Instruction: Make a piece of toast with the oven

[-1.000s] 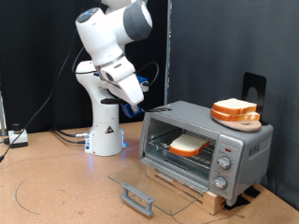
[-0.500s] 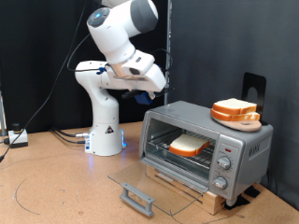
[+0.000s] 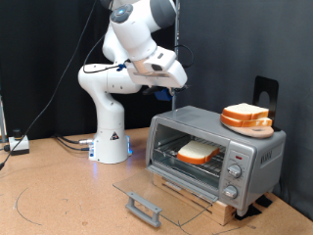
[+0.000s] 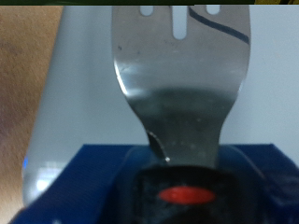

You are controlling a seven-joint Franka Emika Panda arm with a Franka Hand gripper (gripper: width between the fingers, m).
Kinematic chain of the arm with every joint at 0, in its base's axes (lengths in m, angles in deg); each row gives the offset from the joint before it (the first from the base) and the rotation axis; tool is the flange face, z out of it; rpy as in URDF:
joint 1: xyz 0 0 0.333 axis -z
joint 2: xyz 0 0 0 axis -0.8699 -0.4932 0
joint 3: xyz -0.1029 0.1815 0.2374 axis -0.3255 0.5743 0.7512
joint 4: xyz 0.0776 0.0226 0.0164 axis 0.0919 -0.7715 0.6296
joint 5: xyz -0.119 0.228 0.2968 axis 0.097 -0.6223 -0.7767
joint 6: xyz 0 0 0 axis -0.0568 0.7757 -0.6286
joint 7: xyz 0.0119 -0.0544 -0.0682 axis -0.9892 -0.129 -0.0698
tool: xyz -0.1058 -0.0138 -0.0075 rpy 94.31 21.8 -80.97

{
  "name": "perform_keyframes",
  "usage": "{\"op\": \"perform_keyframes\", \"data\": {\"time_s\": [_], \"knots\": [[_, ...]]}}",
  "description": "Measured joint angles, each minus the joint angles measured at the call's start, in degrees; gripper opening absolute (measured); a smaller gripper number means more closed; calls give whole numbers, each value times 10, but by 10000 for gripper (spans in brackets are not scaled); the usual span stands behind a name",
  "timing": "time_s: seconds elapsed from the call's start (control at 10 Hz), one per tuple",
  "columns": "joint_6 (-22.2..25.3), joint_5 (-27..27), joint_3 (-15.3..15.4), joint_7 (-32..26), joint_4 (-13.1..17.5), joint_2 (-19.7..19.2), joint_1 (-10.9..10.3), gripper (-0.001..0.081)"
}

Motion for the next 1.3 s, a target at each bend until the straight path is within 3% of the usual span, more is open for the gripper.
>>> {"op": "perform_keyframes", "data": {"time_s": [0.4, 0.8, 1.0, 1.3], "knots": [[12, -52, 43, 59, -29, 70, -39, 394], [-4, -120, 120, 137, -63, 137, -78, 394], [-42, -162, 168, 167, -79, 154, -84, 394], [-92, -206, 207, 182, -83, 144, -72, 394]]}}
